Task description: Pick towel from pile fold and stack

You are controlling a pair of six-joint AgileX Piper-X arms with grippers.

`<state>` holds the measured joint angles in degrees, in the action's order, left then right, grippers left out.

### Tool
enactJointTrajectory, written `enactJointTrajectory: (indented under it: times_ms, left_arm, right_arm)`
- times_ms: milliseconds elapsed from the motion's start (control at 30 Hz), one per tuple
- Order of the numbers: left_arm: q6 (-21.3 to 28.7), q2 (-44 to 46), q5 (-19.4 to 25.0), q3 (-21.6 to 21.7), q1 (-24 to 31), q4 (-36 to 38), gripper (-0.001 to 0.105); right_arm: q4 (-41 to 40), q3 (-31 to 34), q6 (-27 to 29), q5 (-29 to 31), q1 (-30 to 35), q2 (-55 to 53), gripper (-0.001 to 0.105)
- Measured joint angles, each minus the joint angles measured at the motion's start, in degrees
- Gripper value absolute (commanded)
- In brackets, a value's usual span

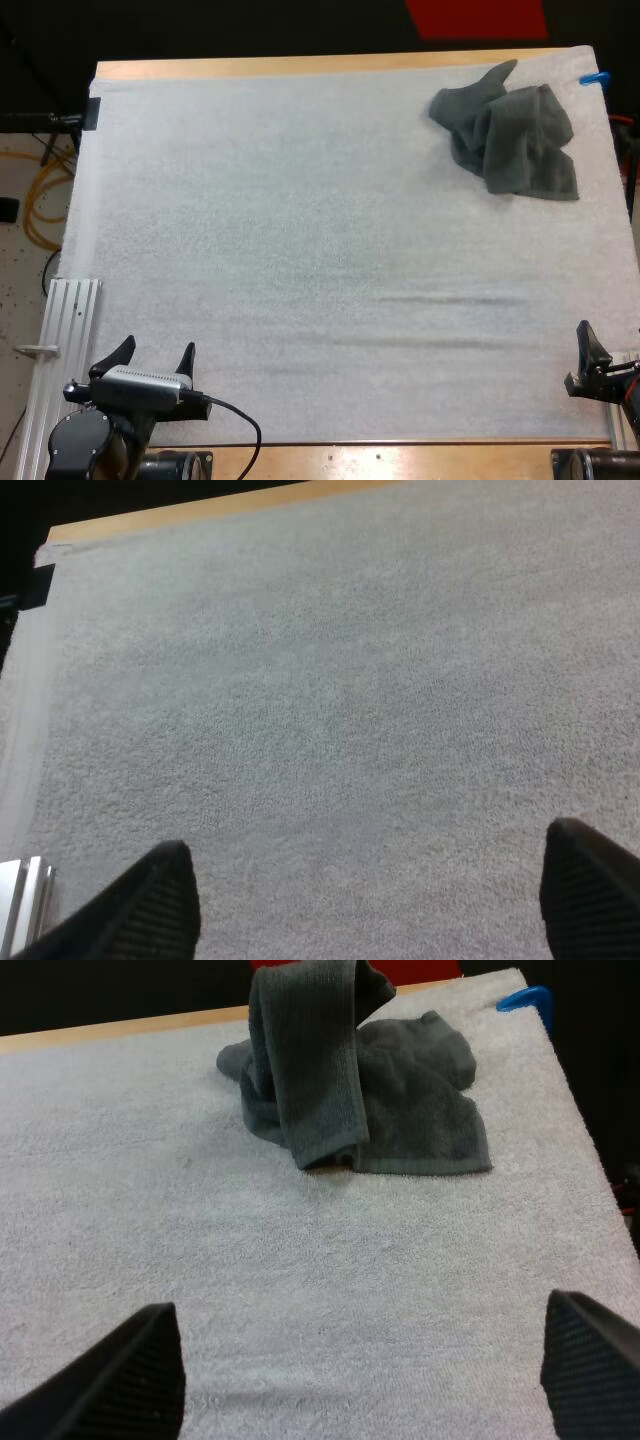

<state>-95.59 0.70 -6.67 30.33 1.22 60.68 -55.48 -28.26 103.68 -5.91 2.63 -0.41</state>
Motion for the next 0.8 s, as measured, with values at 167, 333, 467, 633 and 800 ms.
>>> enactJointTrajectory:
  times_ms: [167,333,467,633,800]
  left_arm:
    - [0.0,0.0,0.0,-0.1,0.0,0.0,0.068]
    - [0.0,0.0,0.0,-0.1,0.0,0.0,0.068]
    - [0.0,0.0,-0.5,-0.1,0.0,-0.3,0.068]
    - [0.0,0.0,-5.2,2.0,0.0,-2.2,0.068]
    - [0.0,-5.6,-11.7,8.2,-0.3,-7.0,0.068]
  right_arm:
    - [0.0,0.0,0.0,0.0,0.0,0.0,0.071]
    - [0.0,0.0,0.0,0.0,0.0,0.0,0.071]
    - [0.0,0.0,0.0,0.0,0.0,0.0,0.071]
    - [-0.8,-3.0,-0.4,0.0,0.0,0.8,0.071]
    - [-0.8,-10.7,-0.4,-0.7,0.0,7.0,0.071]
